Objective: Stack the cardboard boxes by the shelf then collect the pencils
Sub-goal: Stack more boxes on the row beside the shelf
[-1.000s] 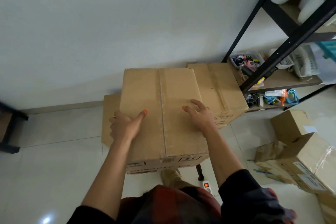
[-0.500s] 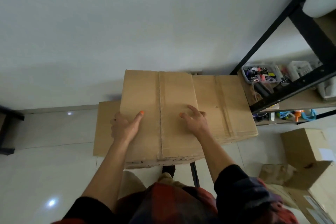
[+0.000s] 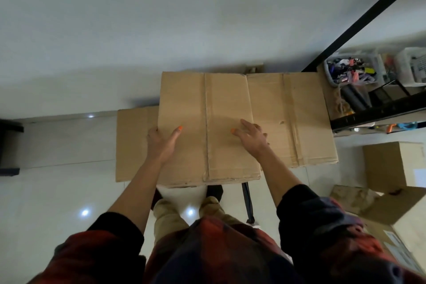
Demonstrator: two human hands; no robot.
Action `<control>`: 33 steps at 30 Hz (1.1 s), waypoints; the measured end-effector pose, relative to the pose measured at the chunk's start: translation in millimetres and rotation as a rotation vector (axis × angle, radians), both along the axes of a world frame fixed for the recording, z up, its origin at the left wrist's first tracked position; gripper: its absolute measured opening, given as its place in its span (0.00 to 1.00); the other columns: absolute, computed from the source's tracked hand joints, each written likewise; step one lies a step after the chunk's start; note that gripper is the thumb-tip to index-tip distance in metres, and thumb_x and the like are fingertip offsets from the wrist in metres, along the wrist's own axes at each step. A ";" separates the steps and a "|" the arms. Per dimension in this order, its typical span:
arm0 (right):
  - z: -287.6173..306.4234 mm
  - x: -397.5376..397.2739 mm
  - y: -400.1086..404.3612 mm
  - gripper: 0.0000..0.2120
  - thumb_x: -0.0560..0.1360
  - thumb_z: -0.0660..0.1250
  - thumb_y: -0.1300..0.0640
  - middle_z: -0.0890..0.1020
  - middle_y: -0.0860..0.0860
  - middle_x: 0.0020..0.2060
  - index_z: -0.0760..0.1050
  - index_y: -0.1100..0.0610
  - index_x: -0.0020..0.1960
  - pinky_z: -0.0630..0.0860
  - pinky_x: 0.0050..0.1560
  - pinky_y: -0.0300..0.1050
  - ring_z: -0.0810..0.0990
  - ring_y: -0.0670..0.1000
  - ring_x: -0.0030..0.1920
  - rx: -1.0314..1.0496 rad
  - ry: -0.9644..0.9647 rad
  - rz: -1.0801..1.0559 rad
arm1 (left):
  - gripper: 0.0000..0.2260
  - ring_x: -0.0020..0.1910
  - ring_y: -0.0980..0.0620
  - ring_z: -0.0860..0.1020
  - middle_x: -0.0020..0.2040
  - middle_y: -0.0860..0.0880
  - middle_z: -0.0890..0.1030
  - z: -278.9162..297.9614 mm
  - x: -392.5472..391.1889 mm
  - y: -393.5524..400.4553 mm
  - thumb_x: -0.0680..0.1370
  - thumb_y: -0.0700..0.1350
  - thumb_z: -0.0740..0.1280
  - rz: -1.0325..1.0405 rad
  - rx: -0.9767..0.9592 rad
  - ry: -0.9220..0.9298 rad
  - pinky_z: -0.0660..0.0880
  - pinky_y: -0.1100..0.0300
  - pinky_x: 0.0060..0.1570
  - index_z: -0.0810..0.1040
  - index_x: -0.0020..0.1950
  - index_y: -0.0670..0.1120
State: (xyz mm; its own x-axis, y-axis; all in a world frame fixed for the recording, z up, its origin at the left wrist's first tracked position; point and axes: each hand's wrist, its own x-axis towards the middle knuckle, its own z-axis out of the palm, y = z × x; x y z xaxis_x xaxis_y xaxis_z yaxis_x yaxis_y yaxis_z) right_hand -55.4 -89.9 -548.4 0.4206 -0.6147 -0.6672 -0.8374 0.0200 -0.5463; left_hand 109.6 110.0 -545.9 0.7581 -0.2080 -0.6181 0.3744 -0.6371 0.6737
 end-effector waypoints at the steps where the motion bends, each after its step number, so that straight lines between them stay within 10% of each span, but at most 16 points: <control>1: -1.5 1.4 -2.7 0.30 0.74 0.65 0.38 0.62 0.47 0.74 0.65 0.40 0.74 0.53 0.73 0.63 0.57 0.60 0.73 -0.014 0.016 0.024 | 0.23 0.56 0.46 0.79 0.56 0.47 0.78 -4.4 1.3 -1.9 0.74 0.53 0.74 0.009 -0.022 0.007 0.75 0.54 0.55 0.70 0.62 0.45; 9: -23.1 6.9 -27.8 0.32 0.72 0.62 0.32 0.54 0.44 0.78 0.60 0.35 0.75 0.49 0.71 0.65 0.53 0.62 0.75 -0.034 0.108 0.165 | 0.48 0.53 0.48 0.83 0.58 0.45 0.81 -59.5 24.7 -5.9 0.59 0.71 0.76 -0.029 -0.080 0.164 0.81 0.50 0.52 0.71 0.68 0.40; 13: -31.5 7.3 -31.6 0.34 0.74 0.63 0.35 0.55 0.45 0.78 0.57 0.39 0.77 0.49 0.71 0.65 0.52 0.63 0.75 0.007 0.161 0.227 | 0.28 0.54 0.44 0.81 0.58 0.42 0.81 -51.6 18.9 -18.5 0.72 0.56 0.75 -0.031 -0.078 0.205 0.78 0.47 0.57 0.76 0.64 0.38; 18: -46.4 15.5 -24.4 0.39 0.73 0.68 0.39 0.55 0.48 0.78 0.54 0.43 0.78 0.49 0.74 0.66 0.48 0.62 0.77 0.125 0.151 0.214 | 0.25 0.50 0.50 0.78 0.59 0.47 0.78 -65.4 19.4 -23.4 0.75 0.54 0.72 0.001 -0.049 0.318 0.72 0.56 0.45 0.71 0.65 0.42; 24: -61.7 5.9 -16.4 0.37 0.73 0.70 0.45 0.55 0.50 0.75 0.58 0.50 0.77 0.63 0.69 0.60 0.59 0.60 0.72 -0.044 0.227 0.240 | 0.29 0.61 0.41 0.77 0.64 0.42 0.77 -74.6 21.2 -16.8 0.75 0.56 0.71 -0.011 -0.031 0.326 0.73 0.48 0.62 0.70 0.69 0.40; 27: -63.0 -0.7 -14.0 0.38 0.73 0.70 0.46 0.56 0.50 0.75 0.57 0.52 0.77 0.64 0.68 0.59 0.59 0.58 0.72 -0.069 0.214 0.270 | 0.24 0.57 0.47 0.75 0.55 0.48 0.77 -70.0 12.3 -19.3 0.76 0.52 0.72 -0.059 0.054 0.248 0.71 0.55 0.53 0.69 0.66 0.43; 33: -57.0 -7.8 -13.4 0.37 0.74 0.70 0.48 0.60 0.54 0.75 0.58 0.54 0.77 0.64 0.71 0.54 0.61 0.58 0.73 -0.036 0.171 0.253 | 0.56 0.72 0.43 0.65 0.77 0.45 0.59 -72.8 2.8 -8.4 0.60 0.69 0.74 -0.134 0.182 0.274 0.67 0.43 0.69 0.54 0.79 0.47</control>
